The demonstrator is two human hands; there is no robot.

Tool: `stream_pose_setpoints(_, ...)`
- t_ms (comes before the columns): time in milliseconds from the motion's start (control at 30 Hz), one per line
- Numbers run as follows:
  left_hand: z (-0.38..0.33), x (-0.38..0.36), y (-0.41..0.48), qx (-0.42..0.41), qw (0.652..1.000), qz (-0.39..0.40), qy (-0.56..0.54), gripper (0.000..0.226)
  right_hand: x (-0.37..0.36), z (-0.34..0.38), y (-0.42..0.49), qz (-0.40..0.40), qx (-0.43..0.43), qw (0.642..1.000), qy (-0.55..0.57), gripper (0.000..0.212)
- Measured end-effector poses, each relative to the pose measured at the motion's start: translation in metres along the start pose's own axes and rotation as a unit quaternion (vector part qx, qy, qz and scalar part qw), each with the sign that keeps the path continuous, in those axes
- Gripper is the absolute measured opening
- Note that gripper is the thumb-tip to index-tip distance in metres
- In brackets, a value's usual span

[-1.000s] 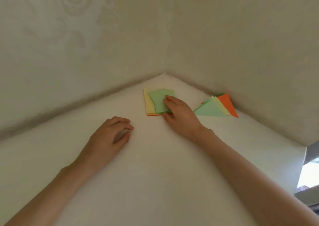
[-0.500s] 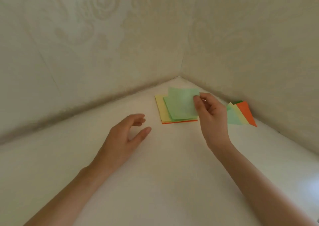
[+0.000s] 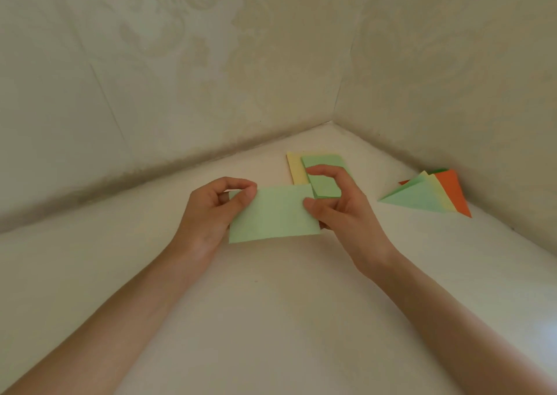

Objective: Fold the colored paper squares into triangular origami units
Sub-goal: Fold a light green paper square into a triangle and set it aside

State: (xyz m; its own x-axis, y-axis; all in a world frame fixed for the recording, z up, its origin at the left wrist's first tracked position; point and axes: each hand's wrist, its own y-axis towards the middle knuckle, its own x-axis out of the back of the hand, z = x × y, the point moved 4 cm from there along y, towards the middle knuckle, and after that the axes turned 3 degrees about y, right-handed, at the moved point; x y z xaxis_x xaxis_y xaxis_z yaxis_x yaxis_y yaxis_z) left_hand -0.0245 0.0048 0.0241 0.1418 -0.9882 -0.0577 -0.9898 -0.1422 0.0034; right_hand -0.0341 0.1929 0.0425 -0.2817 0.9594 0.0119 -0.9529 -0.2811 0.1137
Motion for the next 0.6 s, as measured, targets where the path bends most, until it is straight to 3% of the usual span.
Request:
stream_pose_setpoints(100, -0.006, 0.000, -0.002, -0.058, 0.997, -0.035, 0.049, 0.007, -0.002, 0.004, -0.002, 0.083, 0.034, 0.996, 0.014, 0.026)
stream_pose_setpoints(233, -0.014, 0.000, -0.003, -0.093, 0.992, -0.032, 0.082, 0.006, -0.002, 0.003, -0.004, 0.160, 0.023, 0.986, -0.028, 0.041)
stream_pose_setpoints(433, -0.017, -0.003, -0.004, -0.075, 0.994, 0.020, 0.071, 0.021, -0.003, 0.003, -0.003, 0.140, 0.035, 0.987, -0.072, 0.006)
stream_pose_setpoints(600, -0.019, -0.009, -0.007, -0.106, 0.988, 0.074, 0.083, 0.040, 0.000, -0.001, 0.001, 0.064, 0.001, 0.997, -0.039, 0.018)
